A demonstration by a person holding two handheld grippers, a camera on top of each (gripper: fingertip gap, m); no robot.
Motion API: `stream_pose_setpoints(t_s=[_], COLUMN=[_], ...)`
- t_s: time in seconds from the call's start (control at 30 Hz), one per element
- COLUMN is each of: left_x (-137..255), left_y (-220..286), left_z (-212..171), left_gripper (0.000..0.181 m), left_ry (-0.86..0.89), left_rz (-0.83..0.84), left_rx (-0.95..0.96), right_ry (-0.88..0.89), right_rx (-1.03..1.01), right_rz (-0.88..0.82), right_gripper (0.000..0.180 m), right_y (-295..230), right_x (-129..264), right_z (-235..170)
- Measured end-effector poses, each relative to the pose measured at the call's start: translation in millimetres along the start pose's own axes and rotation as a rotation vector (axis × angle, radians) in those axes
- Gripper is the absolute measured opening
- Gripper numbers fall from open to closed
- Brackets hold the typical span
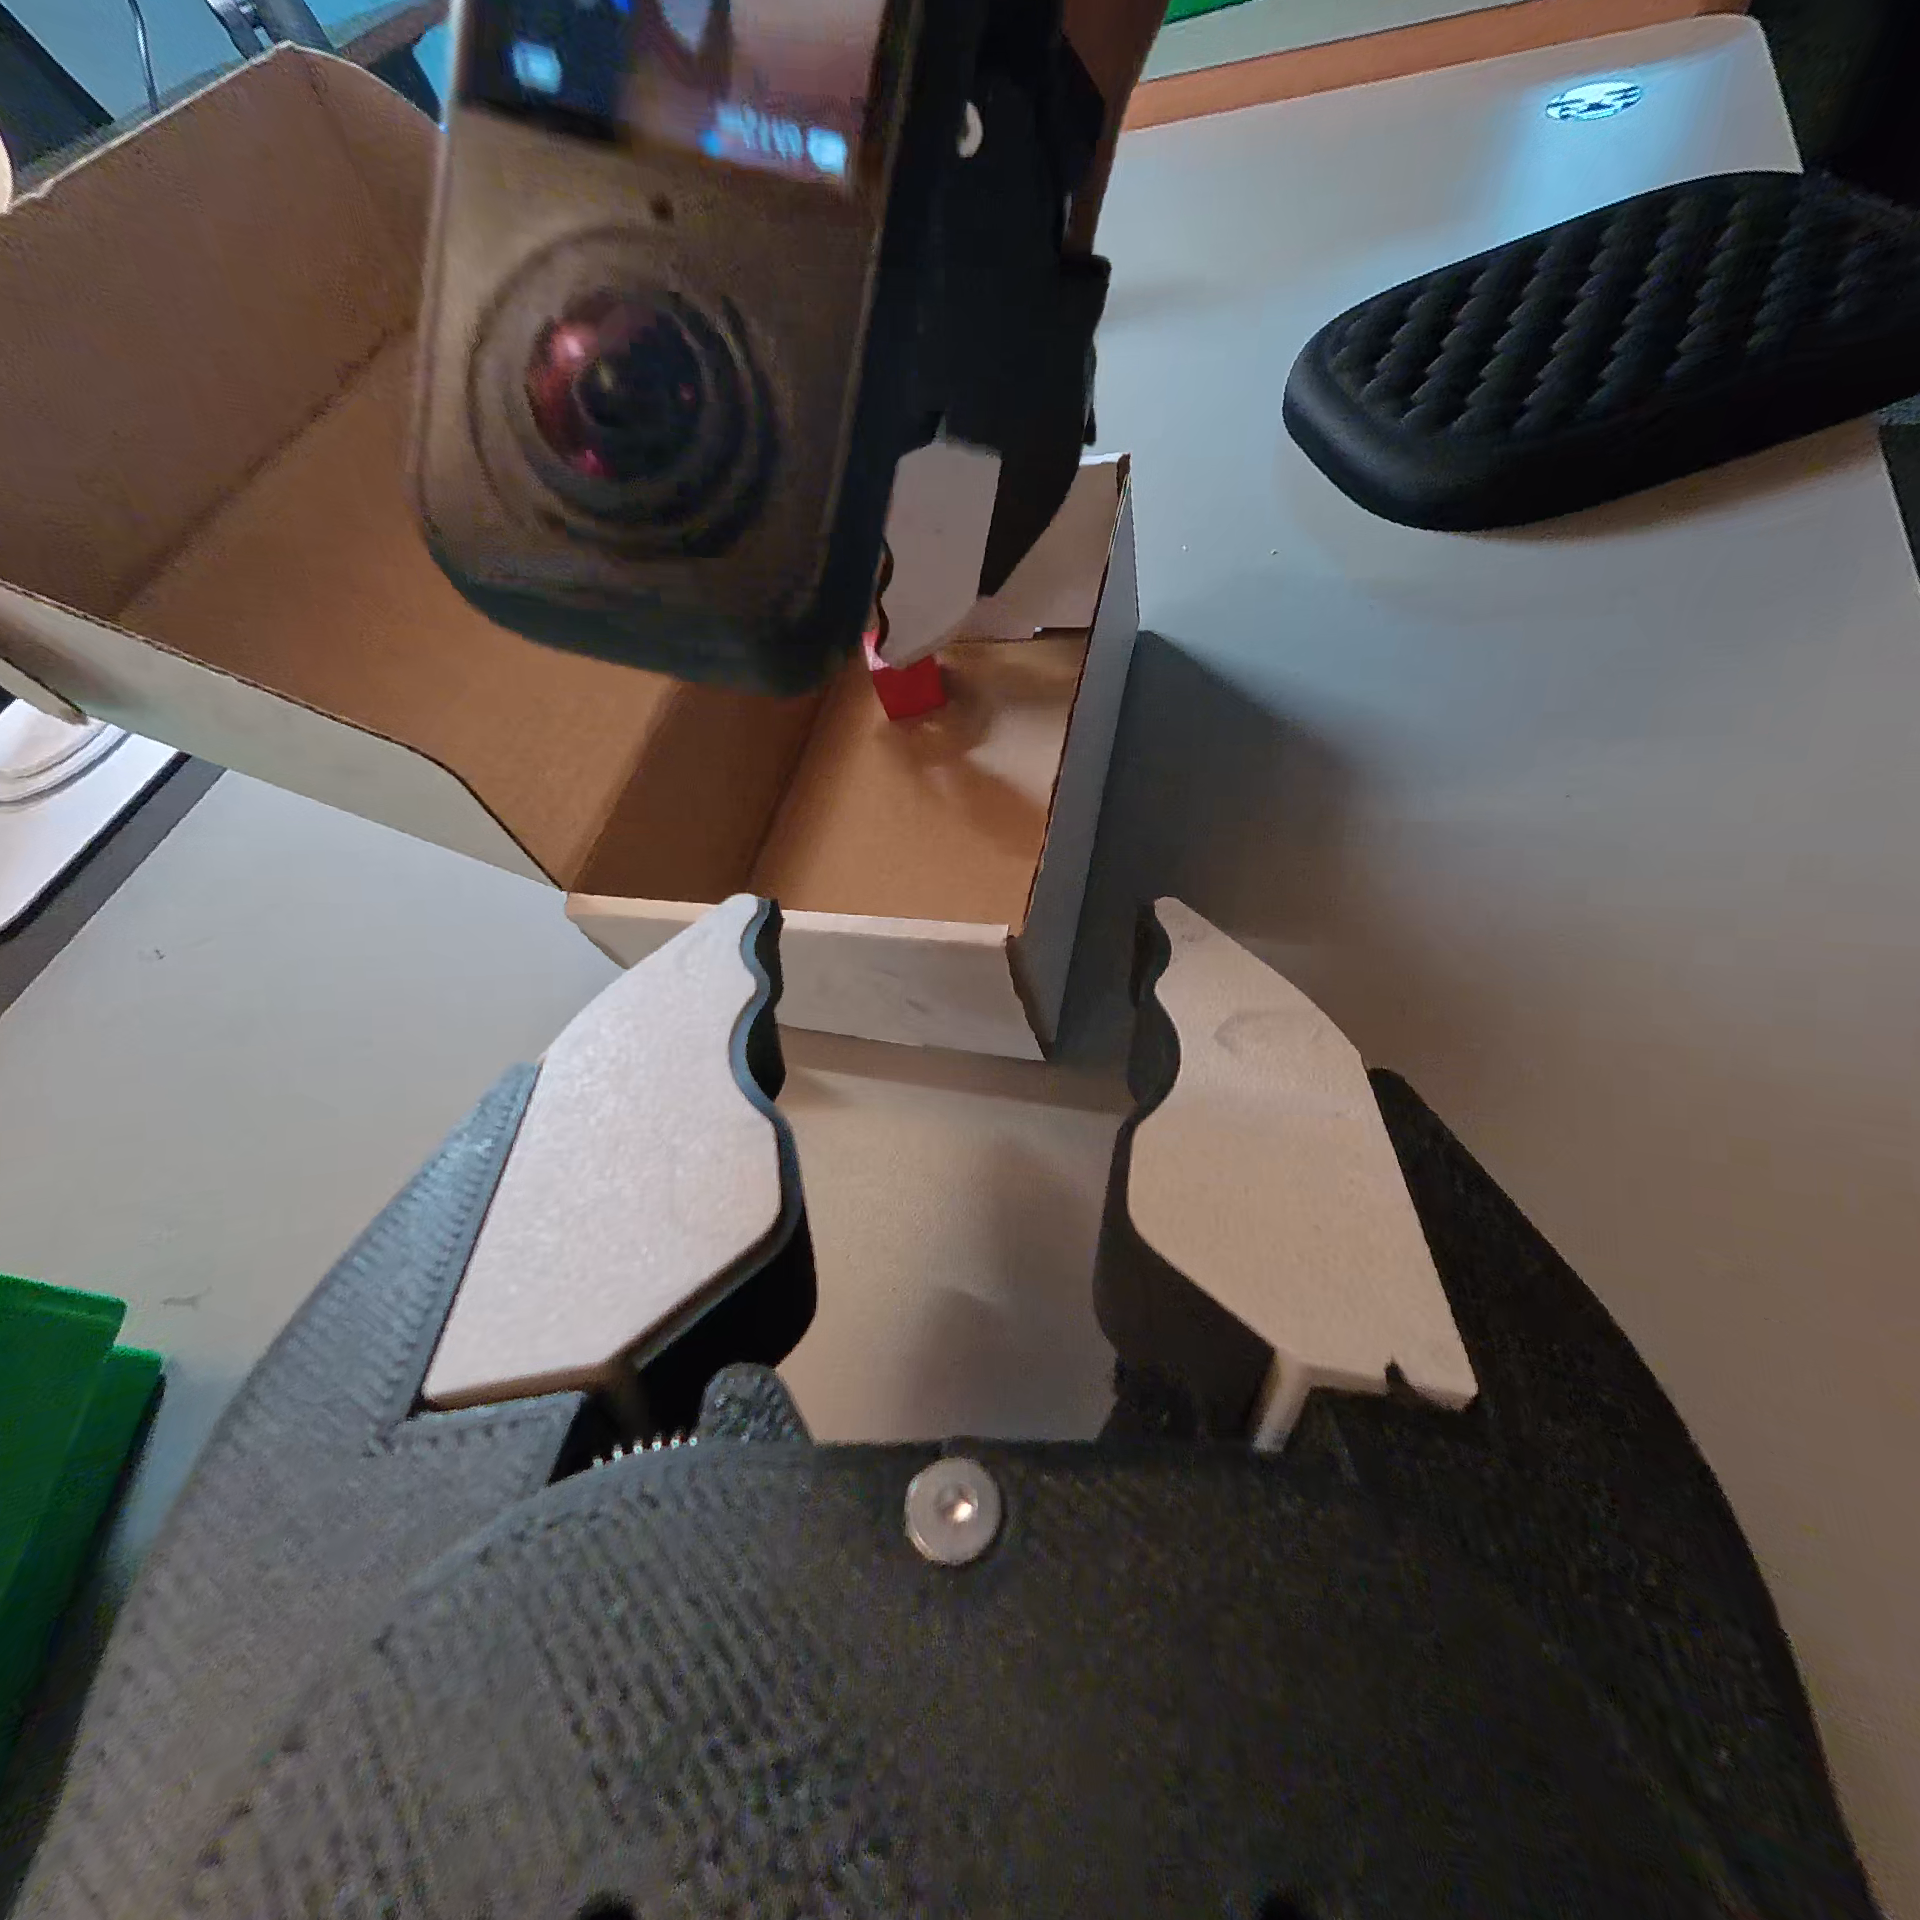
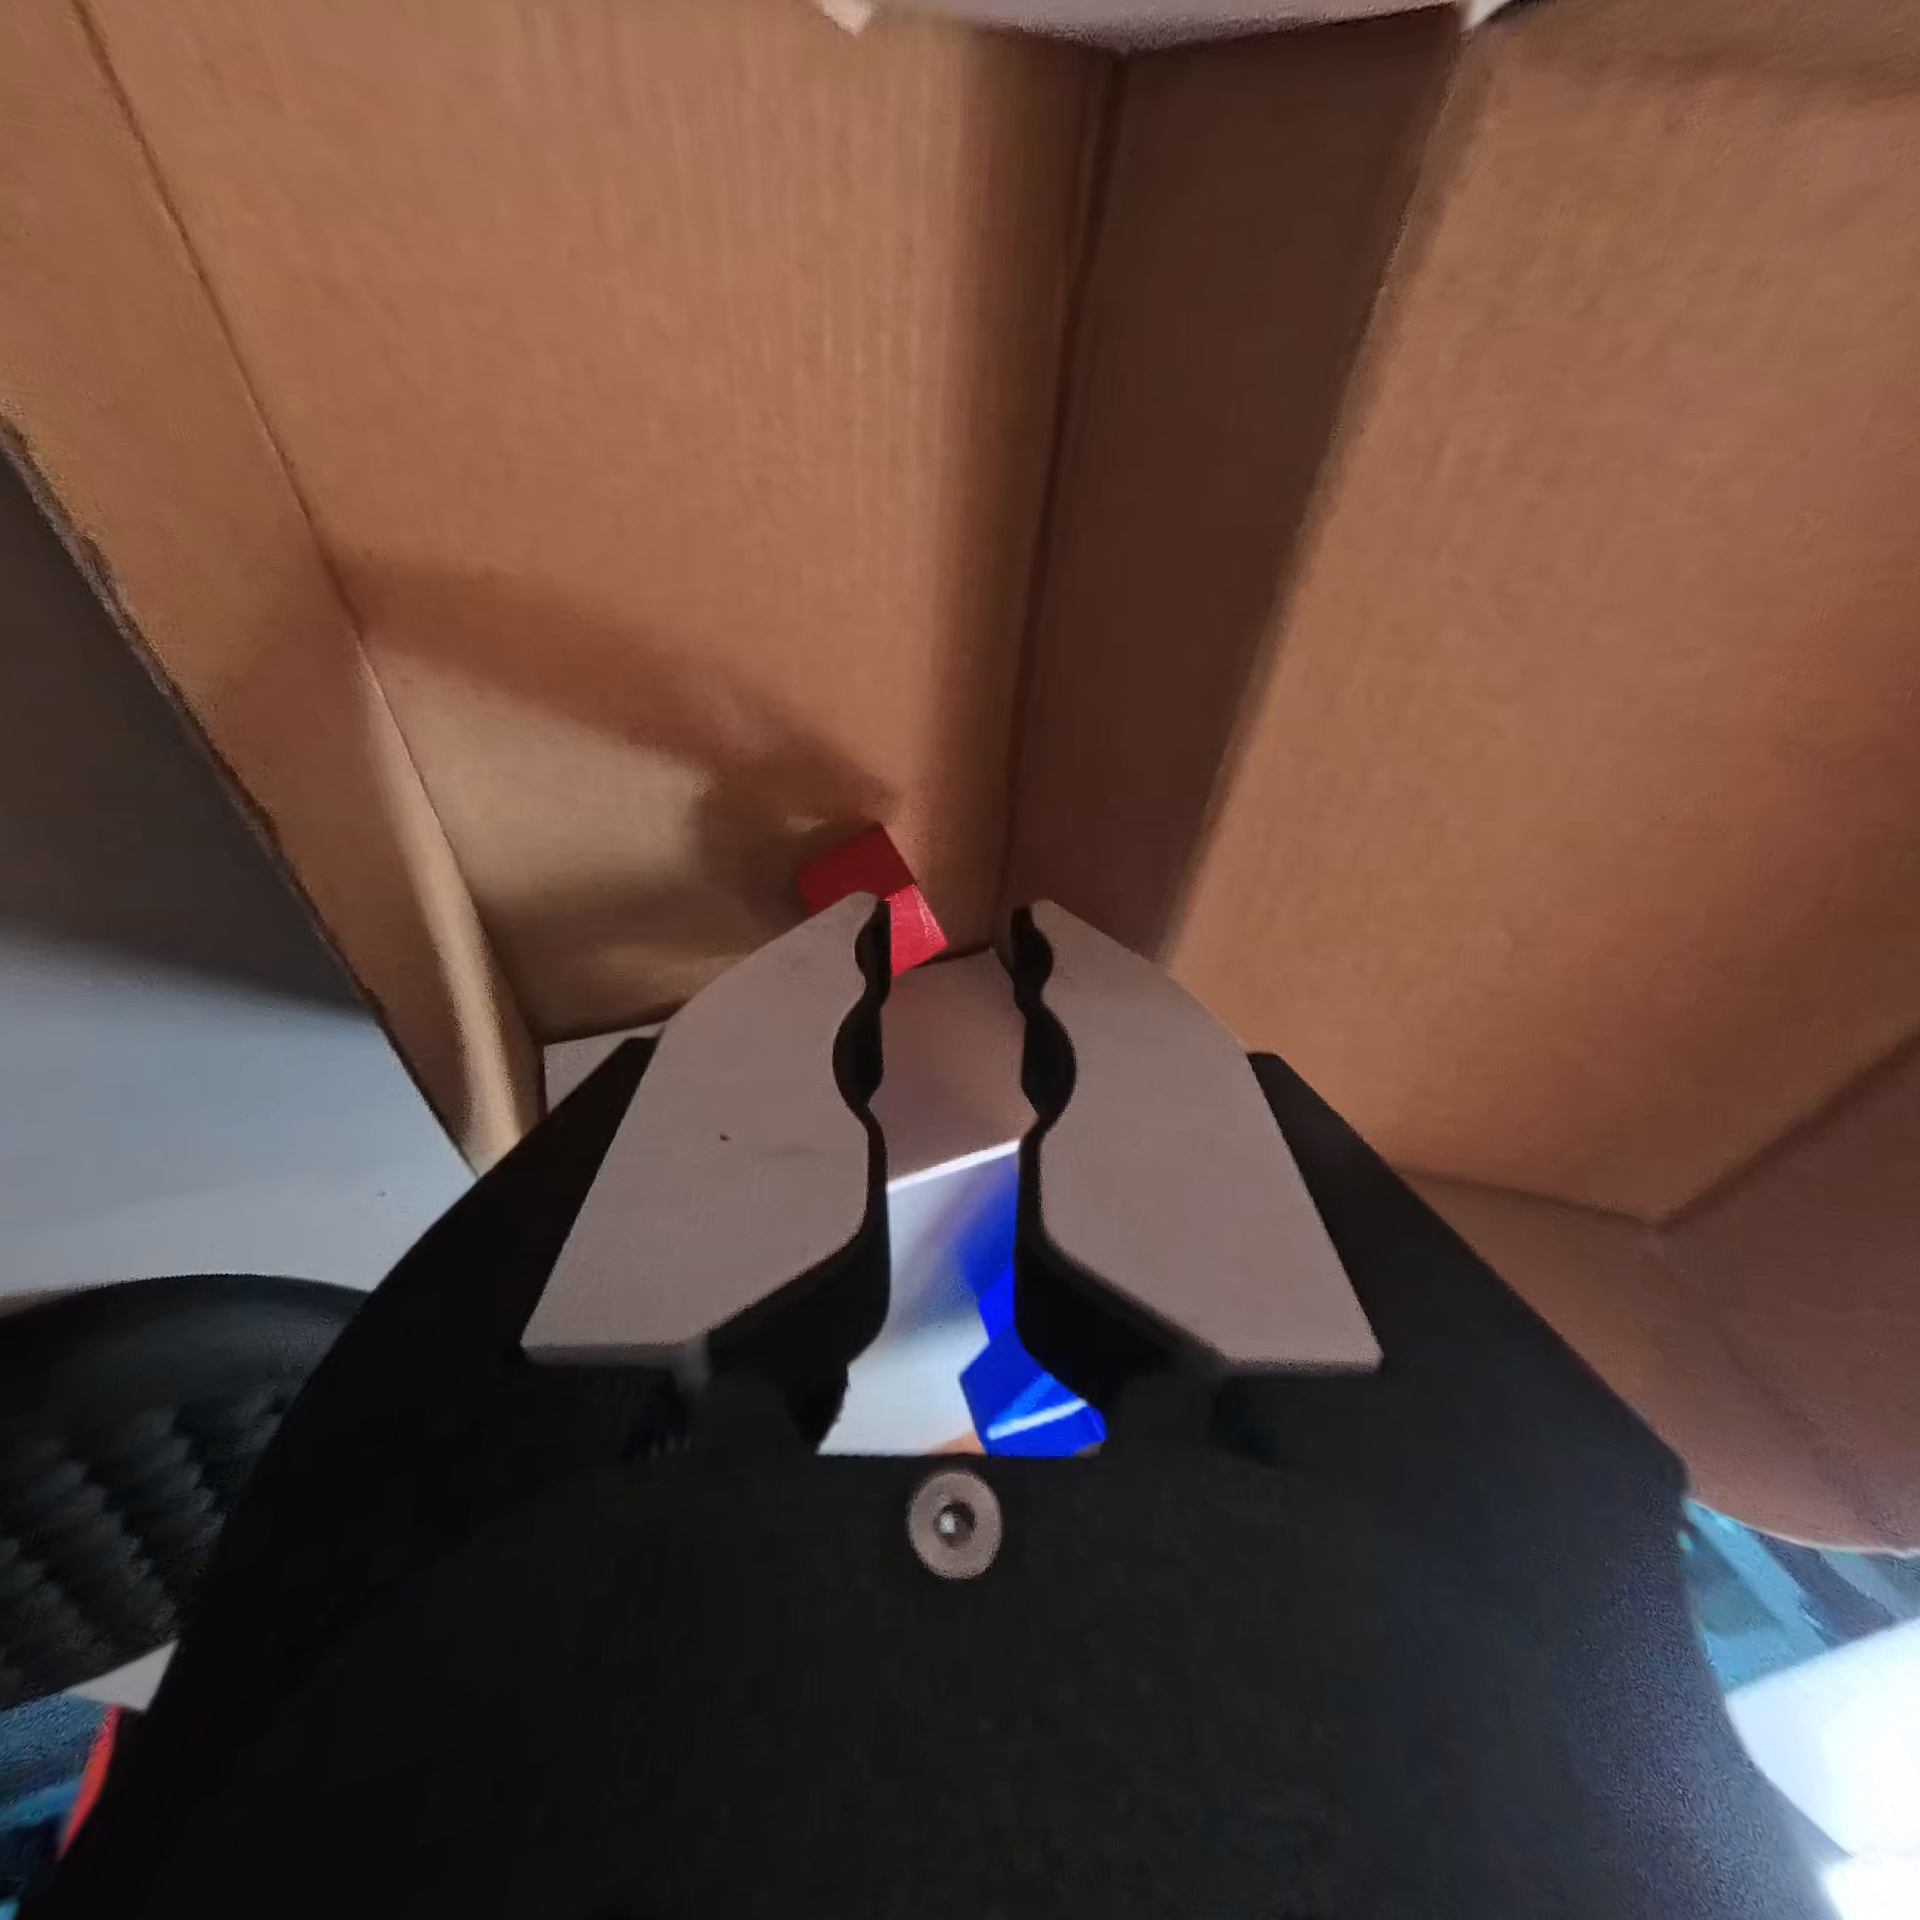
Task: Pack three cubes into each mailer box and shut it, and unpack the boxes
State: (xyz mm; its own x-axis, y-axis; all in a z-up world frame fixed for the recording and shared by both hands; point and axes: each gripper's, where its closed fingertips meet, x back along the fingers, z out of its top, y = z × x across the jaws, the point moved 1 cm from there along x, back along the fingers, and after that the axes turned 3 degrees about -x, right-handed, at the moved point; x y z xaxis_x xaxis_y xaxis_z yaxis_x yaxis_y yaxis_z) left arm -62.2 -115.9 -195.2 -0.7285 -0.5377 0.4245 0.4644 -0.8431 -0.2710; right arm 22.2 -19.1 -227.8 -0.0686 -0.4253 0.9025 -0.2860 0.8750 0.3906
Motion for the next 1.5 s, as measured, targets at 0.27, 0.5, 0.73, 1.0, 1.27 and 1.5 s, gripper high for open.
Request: stream_pose_setpoints(t_s=[0.27,0.5,0.73,1.0,1.27,1.5], left_x=[3,2,2,1,0,0], left_y=[-2,0,-1,0,1,1], left_z=[1,0,-1,-2,-3,-3], left_gripper=[0.064,0.064,0.064,0.064,0.064,0.064], left_ry=[0.005,-0.006,-0.006,-0.011,-0.016,-0.018], left_rz=[0.01,0.007,0.004,0.002,-0.004,-0.003], left_rx=[-0.006,-0.022,-0.015,-0.019,-0.017,-0.017], right_ry=[-0.019,-0.097,0.067,0.189,0.234,0.262], right_rx=[0.027,0.176,0.109,0.073,0.119,0.102], right_rz=[0.081,0.14,0.235,0.291,0.271,0.259], right_gripper=[0.033,0.034,0.021,0.037,0.029,0.023], right_y=[-6,-16,-27,-26,-34,-32], right_x=[4,-8,-1,6,0,6], right_z=[2,-10,13,20,26,27])
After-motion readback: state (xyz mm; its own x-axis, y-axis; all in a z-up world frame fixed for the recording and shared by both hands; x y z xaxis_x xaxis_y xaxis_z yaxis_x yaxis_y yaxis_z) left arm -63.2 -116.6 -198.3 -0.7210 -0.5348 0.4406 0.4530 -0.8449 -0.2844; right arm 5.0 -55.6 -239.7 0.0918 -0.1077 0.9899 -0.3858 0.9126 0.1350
